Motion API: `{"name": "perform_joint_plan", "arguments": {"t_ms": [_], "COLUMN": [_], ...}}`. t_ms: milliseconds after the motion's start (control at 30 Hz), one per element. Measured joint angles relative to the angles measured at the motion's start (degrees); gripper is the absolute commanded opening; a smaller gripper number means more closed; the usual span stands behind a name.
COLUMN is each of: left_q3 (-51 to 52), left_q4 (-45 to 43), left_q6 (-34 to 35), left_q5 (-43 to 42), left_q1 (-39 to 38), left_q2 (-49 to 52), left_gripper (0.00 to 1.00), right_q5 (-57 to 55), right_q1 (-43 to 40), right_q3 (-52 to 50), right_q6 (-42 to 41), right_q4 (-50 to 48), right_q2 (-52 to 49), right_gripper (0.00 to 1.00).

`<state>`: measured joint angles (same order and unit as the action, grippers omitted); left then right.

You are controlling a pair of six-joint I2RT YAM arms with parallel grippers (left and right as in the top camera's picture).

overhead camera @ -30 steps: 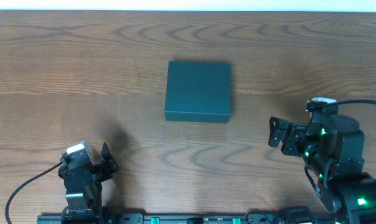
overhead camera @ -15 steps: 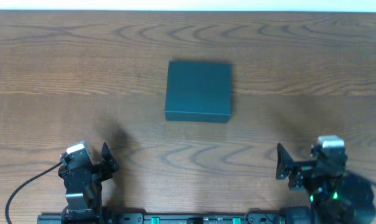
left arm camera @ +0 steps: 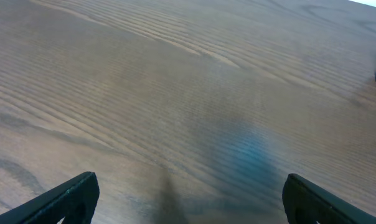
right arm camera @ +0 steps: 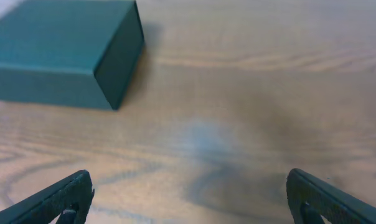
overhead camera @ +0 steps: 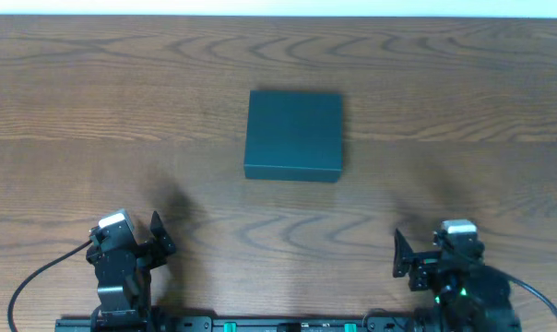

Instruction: Pack container

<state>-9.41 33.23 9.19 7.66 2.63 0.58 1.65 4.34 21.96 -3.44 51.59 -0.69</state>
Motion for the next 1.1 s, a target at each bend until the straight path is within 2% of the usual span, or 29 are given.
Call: {"name": "perform_joint_plan", "arguments": {"t_ms": [200, 333, 1100], "left_q3": [0.0, 0.0, 0.0], "left_q4": [-0.02, -0.02, -0.02], "left_q6": [0.0, 0.0, 0.0], "left_q5": [0.0, 0.0, 0.0], "left_q1": [0.0, 0.0, 0.0], "left_q2": [0.0, 0.0, 0.0], "left_gripper": [0.95, 0.95, 0.95], "right_q5": [0.15, 0.76, 1.33], "right_q1": [0.0, 0.0, 0.0], "right_q3": [-7.45, -8.87, -9.18], "right_q6": [-4.98, -6.62, -6.84], "right_q4": [0.02, -1.14, -1.51], "right_q2": [0.0, 0.0, 0.0], "right_gripper": [0.99, 0.99, 0.99]}}
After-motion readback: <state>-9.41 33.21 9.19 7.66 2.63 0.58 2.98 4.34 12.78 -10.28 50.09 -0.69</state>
